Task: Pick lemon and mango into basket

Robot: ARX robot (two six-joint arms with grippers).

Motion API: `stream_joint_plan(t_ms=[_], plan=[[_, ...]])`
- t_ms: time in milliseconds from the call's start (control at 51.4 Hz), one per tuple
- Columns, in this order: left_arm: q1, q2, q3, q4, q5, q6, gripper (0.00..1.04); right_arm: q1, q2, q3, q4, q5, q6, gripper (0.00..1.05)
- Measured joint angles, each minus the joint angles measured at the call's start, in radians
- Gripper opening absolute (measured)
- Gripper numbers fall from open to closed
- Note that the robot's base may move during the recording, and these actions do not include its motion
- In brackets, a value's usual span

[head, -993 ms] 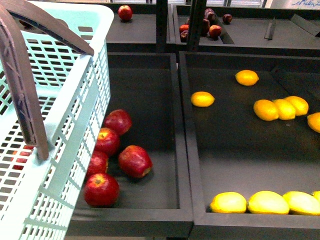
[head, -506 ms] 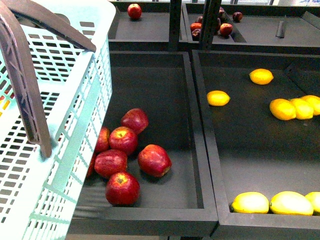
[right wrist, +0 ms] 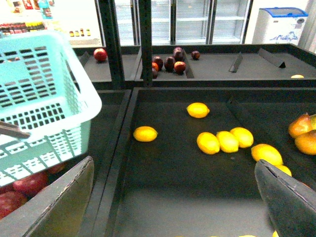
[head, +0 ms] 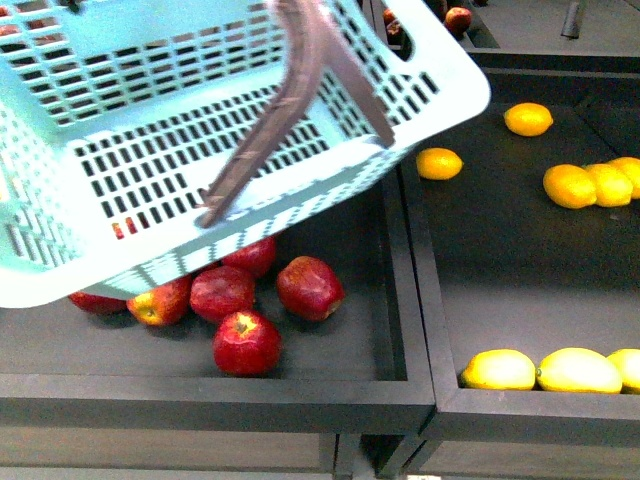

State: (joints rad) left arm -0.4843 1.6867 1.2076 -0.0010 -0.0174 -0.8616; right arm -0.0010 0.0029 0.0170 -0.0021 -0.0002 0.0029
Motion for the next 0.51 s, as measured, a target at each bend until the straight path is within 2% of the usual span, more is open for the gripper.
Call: stream_joint_plan(t_ms=[214,506], plan=[[-0.142,0.111,0.087,0.000,0.019,-0.076,0.05,0.000,0.000,0.000,0.000,0.000,0.000,0.96],[-0.248,0.148,0.108,0.042,0.097,-0.098,0.05,0.000,0.000,0.000,0.000,0.000,0.000,0.96]])
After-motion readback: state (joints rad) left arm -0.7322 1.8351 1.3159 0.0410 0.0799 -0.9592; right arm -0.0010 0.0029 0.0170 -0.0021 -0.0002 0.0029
